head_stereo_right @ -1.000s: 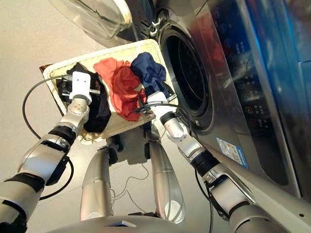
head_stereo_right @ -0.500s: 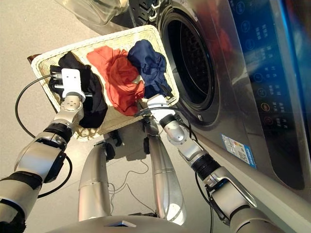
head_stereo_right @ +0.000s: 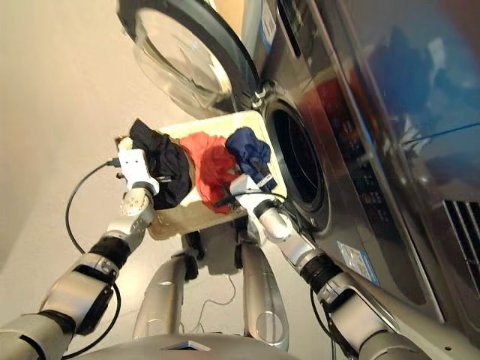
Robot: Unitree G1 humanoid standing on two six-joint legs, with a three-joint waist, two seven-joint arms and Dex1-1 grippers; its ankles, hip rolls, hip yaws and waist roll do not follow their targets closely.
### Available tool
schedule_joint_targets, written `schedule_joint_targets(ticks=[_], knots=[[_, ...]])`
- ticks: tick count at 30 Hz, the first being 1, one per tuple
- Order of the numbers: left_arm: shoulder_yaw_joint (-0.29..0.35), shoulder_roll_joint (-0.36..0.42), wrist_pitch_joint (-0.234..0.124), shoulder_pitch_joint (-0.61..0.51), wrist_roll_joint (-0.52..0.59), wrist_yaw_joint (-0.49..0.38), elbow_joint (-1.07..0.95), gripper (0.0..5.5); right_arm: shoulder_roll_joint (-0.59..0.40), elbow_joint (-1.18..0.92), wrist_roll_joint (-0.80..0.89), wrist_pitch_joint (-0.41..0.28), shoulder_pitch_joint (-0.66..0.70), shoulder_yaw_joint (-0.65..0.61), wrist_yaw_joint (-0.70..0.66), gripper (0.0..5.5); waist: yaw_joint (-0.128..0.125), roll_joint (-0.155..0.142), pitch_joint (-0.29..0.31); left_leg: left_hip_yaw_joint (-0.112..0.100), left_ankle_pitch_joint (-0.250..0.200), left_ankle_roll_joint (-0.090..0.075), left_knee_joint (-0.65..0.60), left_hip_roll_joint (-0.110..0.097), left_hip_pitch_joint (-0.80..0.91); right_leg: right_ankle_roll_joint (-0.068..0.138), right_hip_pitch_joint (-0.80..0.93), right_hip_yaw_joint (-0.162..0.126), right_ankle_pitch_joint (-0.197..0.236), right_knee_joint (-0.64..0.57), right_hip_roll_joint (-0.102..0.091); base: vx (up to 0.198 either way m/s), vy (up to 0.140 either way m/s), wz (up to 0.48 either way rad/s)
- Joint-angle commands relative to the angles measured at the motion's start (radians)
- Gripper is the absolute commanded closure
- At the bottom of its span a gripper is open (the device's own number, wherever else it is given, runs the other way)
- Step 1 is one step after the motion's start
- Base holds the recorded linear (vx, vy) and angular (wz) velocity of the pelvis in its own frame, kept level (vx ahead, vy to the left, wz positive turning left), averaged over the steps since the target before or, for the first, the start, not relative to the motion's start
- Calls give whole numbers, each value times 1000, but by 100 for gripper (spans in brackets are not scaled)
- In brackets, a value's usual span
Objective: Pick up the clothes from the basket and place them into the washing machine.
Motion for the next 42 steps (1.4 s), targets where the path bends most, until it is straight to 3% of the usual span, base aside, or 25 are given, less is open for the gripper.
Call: schedule_joint_targets(ticks=[1, 9, 13, 22, 23, 24, 25, 26, 36, 37, 38, 39, 42], knots=[[-43, -4, -68, 24, -31, -72, -122, 550, -13, -46, -90, -40, -6, 41, 43, 0, 14, 31, -47, -54, 69, -54, -85, -12, 80, 101, 187, 3, 54, -158, -39, 74, 32, 133], [-116, -46, -14, 112, -132, -153, -261, 550, 40, -31, -132, -28, -44, 124, 102, 0, 39, 73, -135, -37, 106, -56, -220, -33, 245, 122, 340, -4, 95, -303, -49, 57, 4, 2], [-157, -61, 14, 158, -178, -176, -322, 550, 72, -16, -131, -16, -49, 122, 95, 0, 50, 84, -172, -41, 108, -57, -235, -32, 293, 123, 397, -19, 89, -318, -51, 39, -26, 52], [-255, -59, 96, 249, -345, -259, -440, 550, 91, -12, -111, 3, -15, 88, 80, 0, 48, 84, -229, -59, 89, -55, -235, -27, 356, 123, 480, -44, 69, -329, -45, 27, -15, 74], [-265, -53, 106, 256, -349, -266, -456, 550, 94, -10, -105, 8, -9, 80, 79, 112, 48, 83, -232, -57, 87, -55, -235, -26, 361, 124, 484, -46, 68, -329, -44, 0, 0, 0], [-270, -50, 112, 263, -351, -269, -464, 550, 99, -4, -95, 12, -4, 75, 79, 300, 49, 83, -236, -58, 86, -54, -235, -25, 365, 124, 488, -47, 67, -329, -44, 0, 0, 0], [-272, -46, 116, 269, -351, -267, -466, 550, 108, 6, -74, 18, 5, 66, 78, 399, 50, 81, -239, -57, 84, -54, -235, -23, 369, 125, 491, -48, 66, -329, -42, 0, 0, 0], [-278, -41, 118, 272, -354, -270, -480, 550, 116, 10, -50, 21, 13, 59, 78, 550, 51, 80, -242, -58, 83, -54, -235, -22, 371, 125, 494, -50, 65, -329, -41, 0, 0, 0], [-270, -19, 134, 288, -351, -298, -498, 550, 116, -8, 35, 26, 88, -1, 80, 550, 45, 57, -254, -63, 81, -56, -235, -15, 375, 125, 507, -64, 65, -329, -35, 0, 0, 0], [-265, -18, 138, 290, -352, -306, -491, 459, 117, -4, 45, 27, 100, -11, 80, 550, 44, 55, -255, -63, 80, -56, -235, -15, 376, 125, 508, -65, 64, -329, -34, 0, 0, 0], [-256, -17, 139, 293, -348, -305, -482, 194, 117, -3, 48, 29, 108, -20, 78, 550, 43, 53, -255, -63, 78, -56, -235, -15, 379, 125, 511, -65, 64, -329, -34, 0, 0, 0], [-244, -14, 137, 295, -341, -304, -474, 0, 114, -5, 50, 30, 119, -29, 74, 550, 42, 52, -255, -61, 77, -56, -235, -14, 380, 125, 513, -67, 64, -329, -34, 0, 0, 0], [-200, -8, 126, 305, -340, -294, -462, 0, 119, -8, 63, 33, 141, -52, 65, 550, 40, 47, -251, -61, 75, -55, -235, -14, 385, 125, 516, -64, 62, -329, -32, 0, 0, 0]])
